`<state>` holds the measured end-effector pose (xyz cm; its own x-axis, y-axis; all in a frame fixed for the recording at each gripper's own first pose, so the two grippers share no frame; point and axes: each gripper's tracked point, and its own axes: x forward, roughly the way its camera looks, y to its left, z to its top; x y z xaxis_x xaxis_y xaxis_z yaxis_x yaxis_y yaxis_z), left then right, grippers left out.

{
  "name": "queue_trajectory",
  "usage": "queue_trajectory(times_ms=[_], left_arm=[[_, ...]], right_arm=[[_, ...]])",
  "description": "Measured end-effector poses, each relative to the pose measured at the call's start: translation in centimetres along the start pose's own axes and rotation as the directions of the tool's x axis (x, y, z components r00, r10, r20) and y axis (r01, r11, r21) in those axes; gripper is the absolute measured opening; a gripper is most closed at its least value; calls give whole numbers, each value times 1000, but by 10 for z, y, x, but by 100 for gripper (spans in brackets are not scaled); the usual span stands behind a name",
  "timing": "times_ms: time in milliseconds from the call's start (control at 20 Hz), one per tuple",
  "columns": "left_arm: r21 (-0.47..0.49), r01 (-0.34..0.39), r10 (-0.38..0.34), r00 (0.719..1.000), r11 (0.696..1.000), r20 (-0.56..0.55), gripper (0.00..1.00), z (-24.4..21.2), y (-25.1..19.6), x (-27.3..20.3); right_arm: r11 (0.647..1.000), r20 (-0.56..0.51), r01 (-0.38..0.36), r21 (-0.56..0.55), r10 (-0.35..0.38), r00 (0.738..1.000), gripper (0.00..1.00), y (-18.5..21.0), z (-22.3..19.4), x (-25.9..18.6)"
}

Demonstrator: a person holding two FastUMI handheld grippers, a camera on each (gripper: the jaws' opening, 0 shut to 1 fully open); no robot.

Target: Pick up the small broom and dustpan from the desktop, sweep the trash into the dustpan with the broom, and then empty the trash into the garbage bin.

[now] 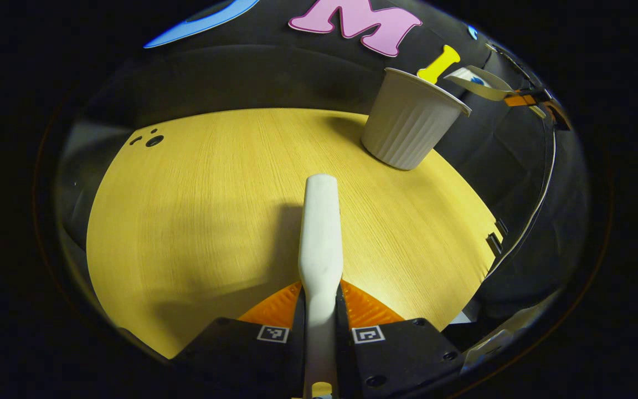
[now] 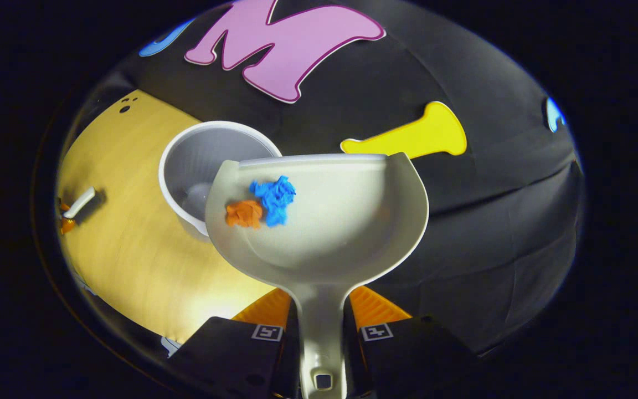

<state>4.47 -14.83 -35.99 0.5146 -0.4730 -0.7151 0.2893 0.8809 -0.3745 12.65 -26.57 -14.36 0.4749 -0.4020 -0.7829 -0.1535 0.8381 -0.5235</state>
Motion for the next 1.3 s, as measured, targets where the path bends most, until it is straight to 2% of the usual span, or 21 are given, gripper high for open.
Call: queue_trajectory(times_ms=[100, 150, 250, 700, 850, 900, 1050, 1150, 1250, 1300], left_arm=[[-10, 1, -1, 1000, 1000, 3, 27, -3, 0, -2], [-16, 1, 0, 1000, 1000, 4, 27, -4, 0, -4], [-28, -5, 5, 1000, 1000, 4, 27, -6, 1, -6], [-62, -28, 28, 1000, 998, 1, 27, -12, 11, -8], [-62, -35, 35, 999, 997, 0, 27, -12, 12, -8], [-63, -38, 38, 999, 997, -1, 27, -12, 12, -8], [-54, -53, 53, 999, 997, 1, 26, -11, 13, -9], [-52, -58, 58, 998, 997, 2, 27, -10, 13, -11], [-44, -70, 70, 998, 997, 4, 27, -10, 14, -13], [-40, -76, 76, 997, 996, 4, 29, -9, 15, -13]], right_arm=[[996, -50, -8, -88, 3, 999, 40, -2, 8, 12], [991, -76, -6, -136, -4, 997, 36, -4, 12, 17], [980, -114, -14, -197, -9, 993, 36, -5, 16, 24], [962, -142, -36, -272, -3, 990, 36, 5, 22, 38], [969, -126, -40, -242, 10, 992, 40, 6, 23, 36], [976, -113, -51, -214, 27, 993, 36, 9, 23, 36], [988, -59, -130, -84, 125, 990, 34, 25, 24, 25], [982, -17, -189, 0, 189, 982, 36, 34, 22, 11], [975, 45, -215, 55, 213, 976, 39, 35, 22, -4], [971, 74, -225, 77, 219, 973, 36, 36, 19, -11]])
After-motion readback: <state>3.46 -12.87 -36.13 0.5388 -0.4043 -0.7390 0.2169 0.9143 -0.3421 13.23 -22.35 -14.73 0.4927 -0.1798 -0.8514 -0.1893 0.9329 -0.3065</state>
